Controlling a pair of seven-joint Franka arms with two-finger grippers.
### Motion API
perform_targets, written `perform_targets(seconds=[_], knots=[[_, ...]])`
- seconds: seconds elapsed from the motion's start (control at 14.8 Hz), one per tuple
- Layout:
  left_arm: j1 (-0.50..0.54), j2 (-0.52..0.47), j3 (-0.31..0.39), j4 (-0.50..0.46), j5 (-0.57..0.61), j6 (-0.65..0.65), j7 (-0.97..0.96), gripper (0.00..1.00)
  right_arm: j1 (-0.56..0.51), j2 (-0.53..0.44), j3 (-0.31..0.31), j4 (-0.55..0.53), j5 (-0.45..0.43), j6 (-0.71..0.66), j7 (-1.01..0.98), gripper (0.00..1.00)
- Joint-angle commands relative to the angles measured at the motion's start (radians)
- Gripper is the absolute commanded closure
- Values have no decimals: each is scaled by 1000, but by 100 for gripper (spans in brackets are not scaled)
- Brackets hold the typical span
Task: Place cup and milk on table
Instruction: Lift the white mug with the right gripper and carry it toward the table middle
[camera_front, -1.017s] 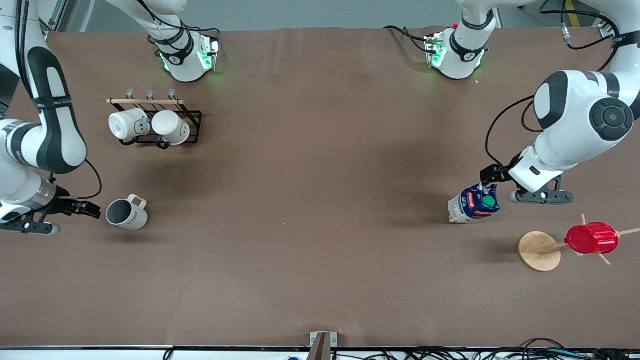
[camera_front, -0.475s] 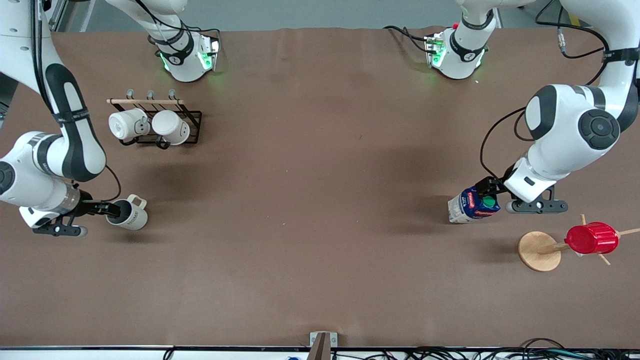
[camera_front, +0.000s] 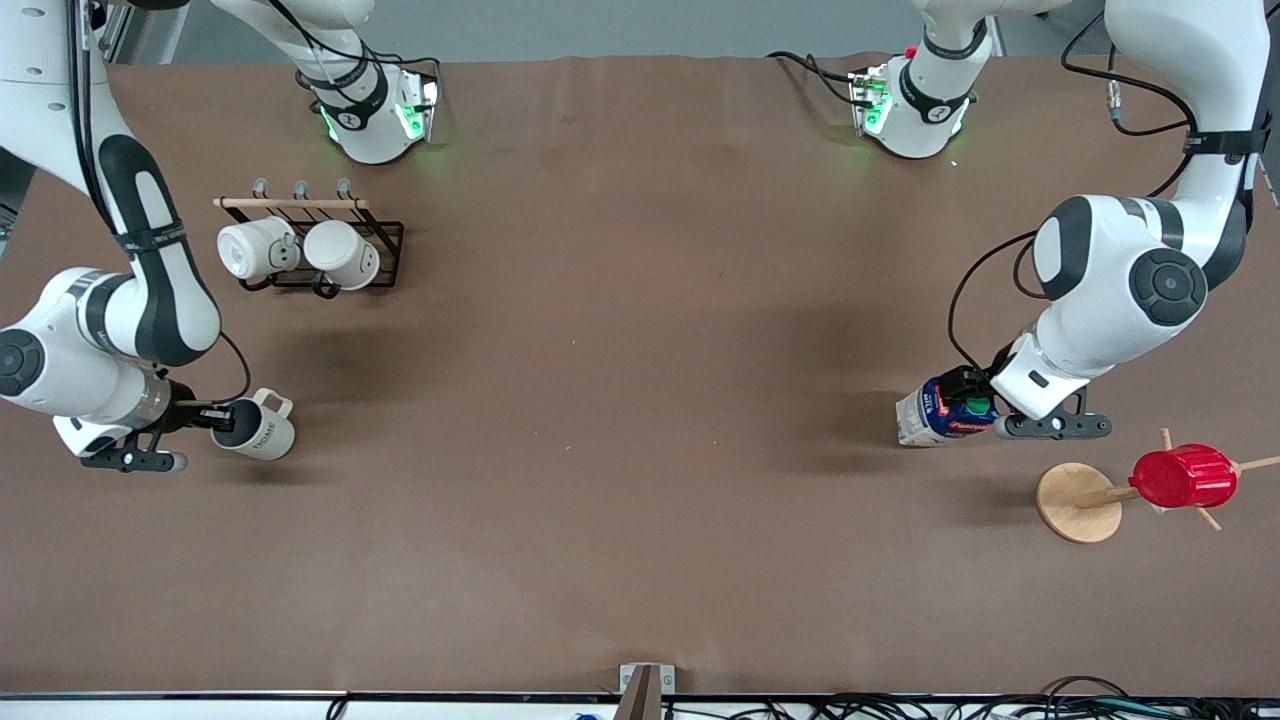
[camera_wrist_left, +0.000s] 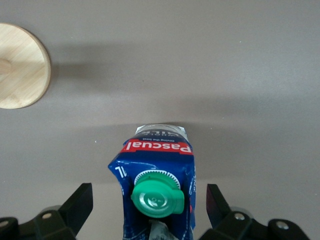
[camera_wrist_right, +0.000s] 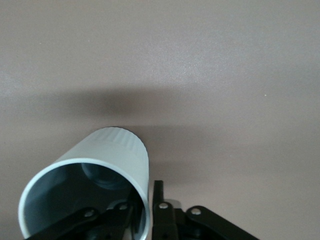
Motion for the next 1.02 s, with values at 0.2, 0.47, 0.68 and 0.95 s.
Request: perform_targets(seconds=[0.2, 0.47, 0.68, 0.95], knots=[[-1, 12, -4, -2, 6, 10, -18, 3, 2, -25, 30, -5, 18, -7, -10, 100], [-1, 15, -3, -3, 6, 9, -18, 8, 10, -51, 92, 64, 29, -136, 16, 99], [-1, 16, -3, -3, 6, 9, -18, 12, 37, -54, 178, 110, 89, -184, 194, 99], [1, 16, -3, -5, 6, 9, -17, 18, 176, -49, 208, 141, 90, -182, 479, 100]])
